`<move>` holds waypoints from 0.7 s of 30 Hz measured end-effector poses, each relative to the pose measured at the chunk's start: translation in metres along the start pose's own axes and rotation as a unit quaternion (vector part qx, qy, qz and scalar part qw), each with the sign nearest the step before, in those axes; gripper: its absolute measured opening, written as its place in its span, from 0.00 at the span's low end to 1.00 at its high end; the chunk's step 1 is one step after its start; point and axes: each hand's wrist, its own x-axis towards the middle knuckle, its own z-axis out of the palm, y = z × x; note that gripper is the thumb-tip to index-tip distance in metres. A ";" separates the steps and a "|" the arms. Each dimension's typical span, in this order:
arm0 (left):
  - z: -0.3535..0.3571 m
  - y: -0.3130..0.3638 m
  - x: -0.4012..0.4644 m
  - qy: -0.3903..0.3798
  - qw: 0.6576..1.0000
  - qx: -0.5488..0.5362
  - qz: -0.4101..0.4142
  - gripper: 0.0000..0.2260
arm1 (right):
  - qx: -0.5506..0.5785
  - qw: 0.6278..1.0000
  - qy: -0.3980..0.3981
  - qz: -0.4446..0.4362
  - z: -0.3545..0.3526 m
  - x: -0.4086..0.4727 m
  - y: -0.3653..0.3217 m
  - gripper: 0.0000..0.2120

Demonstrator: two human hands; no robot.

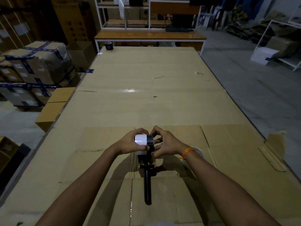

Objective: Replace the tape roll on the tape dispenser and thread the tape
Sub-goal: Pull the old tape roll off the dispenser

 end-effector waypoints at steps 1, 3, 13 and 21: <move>0.000 0.000 -0.001 0.001 1.000 -0.001 0.001 0.22 | 0.000 1.000 -0.002 -0.001 0.000 0.000 0.001 0.32; 0.000 0.000 -0.002 0.002 1.000 -0.003 0.003 0.22 | 0.002 1.000 -0.004 -0.003 0.000 0.000 0.002 0.32; -0.001 0.003 -0.002 -0.016 0.999 0.041 -0.015 0.21 | -0.026 1.000 -0.005 -0.014 -0.005 0.004 0.010 0.30; -0.008 0.004 -0.004 -0.024 0.996 0.089 -0.022 0.21 | -0.010 1.000 -0.006 0.000 -0.004 -0.001 0.013 0.29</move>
